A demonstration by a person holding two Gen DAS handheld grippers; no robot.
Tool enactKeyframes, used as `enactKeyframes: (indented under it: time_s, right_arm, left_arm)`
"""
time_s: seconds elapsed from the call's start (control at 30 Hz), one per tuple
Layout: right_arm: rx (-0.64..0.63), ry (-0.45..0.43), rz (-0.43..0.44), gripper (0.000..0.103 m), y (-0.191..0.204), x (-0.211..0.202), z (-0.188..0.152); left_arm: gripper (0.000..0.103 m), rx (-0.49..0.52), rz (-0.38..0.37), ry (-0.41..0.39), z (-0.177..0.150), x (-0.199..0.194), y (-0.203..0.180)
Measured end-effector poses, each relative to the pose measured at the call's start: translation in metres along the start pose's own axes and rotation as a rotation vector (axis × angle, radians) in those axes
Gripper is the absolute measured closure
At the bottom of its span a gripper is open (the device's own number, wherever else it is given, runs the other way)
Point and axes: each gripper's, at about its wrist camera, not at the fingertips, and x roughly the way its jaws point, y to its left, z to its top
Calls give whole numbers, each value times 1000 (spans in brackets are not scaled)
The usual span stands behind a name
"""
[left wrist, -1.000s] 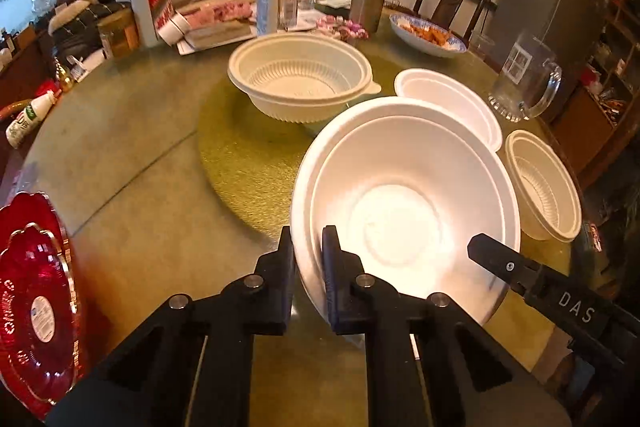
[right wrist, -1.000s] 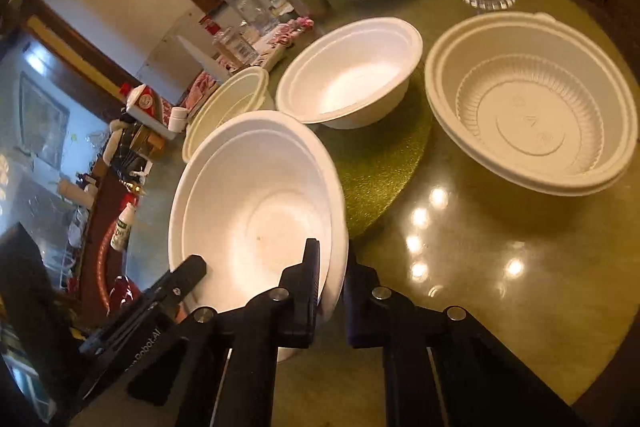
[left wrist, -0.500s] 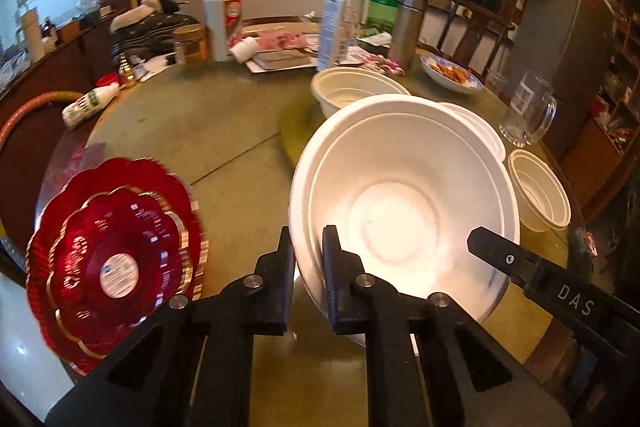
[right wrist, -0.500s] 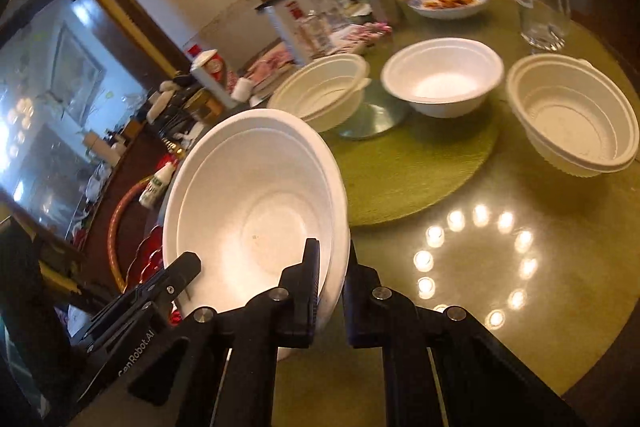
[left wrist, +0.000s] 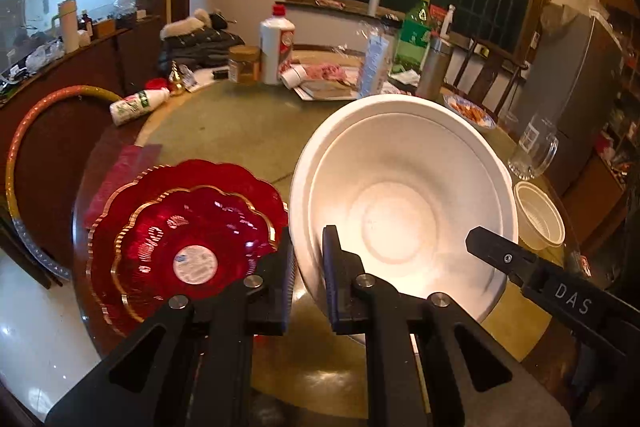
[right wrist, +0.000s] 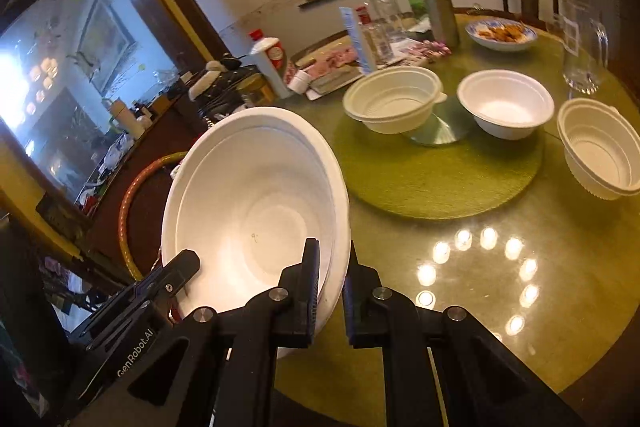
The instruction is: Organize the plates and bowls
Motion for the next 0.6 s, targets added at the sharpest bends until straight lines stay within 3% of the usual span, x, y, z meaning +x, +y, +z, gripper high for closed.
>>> enactKeyframes:
  time_s: [0.33, 0.6]
  right_arm:
    - [-71, -7, 74, 93, 47, 3, 4]
    - [-130, 27, 125, 93, 87, 25, 3]
  left_arm:
    - [92, -48, 71, -81, 5, -33, 40]
    - [92, -95, 149, -88, 5, -33, 75]
